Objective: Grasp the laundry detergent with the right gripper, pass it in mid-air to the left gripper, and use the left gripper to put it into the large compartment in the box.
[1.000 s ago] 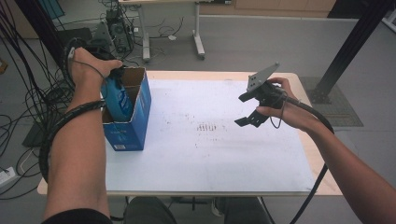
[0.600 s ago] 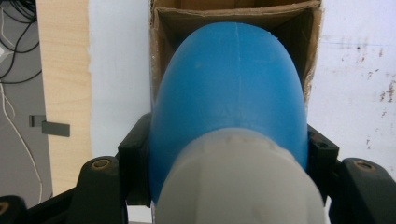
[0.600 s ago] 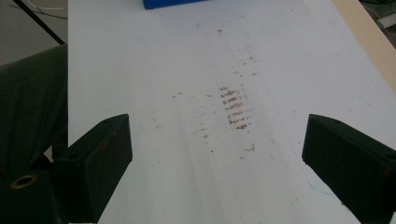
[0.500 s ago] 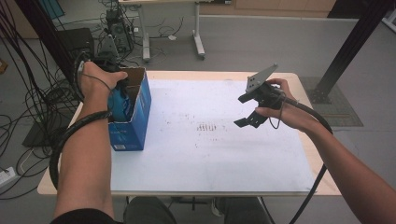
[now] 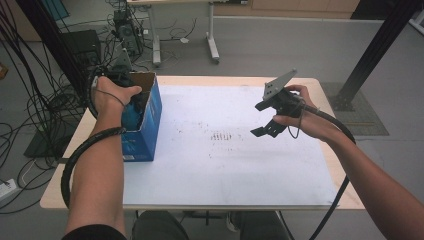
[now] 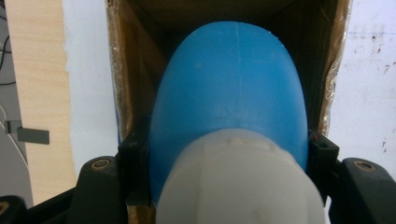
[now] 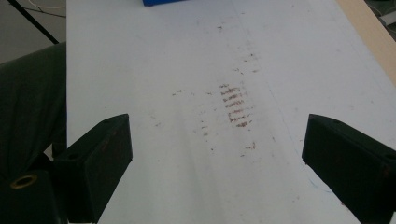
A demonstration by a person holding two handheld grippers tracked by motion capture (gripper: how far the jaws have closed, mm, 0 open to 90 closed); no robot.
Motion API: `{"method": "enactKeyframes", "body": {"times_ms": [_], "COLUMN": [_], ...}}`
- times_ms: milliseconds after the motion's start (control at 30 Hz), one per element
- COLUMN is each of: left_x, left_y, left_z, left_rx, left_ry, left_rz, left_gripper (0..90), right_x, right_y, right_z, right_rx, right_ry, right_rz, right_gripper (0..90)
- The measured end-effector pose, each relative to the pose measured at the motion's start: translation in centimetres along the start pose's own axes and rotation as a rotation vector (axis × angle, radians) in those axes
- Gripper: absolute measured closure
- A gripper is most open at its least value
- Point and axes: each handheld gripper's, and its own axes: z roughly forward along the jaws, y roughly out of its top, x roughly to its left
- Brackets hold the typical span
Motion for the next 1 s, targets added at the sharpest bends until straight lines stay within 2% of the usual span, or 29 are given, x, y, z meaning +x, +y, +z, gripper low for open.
{"method": "enactKeyframes", "body": {"times_ms": [800,1000], "left_x": [-0.2,-0.2], "left_y": [-0.1,-0.1], "left_z": [2.3,2.4], "left_rx": [0.014,0.016], "left_ry": [0.006,0.005], "left_rz": [0.026,0.029], "left_gripper": [37.3,37.3], "right_x": [-0.3,-0.3], "right_y": [-0.4,-0.6], "right_z": [-0.2,-0.3], "right_rx": [0.008,0.011], "right_ry": [-0.008,-0.011], "right_rz": [0.009,0.011], "right_gripper": [8.5,8.5]}}
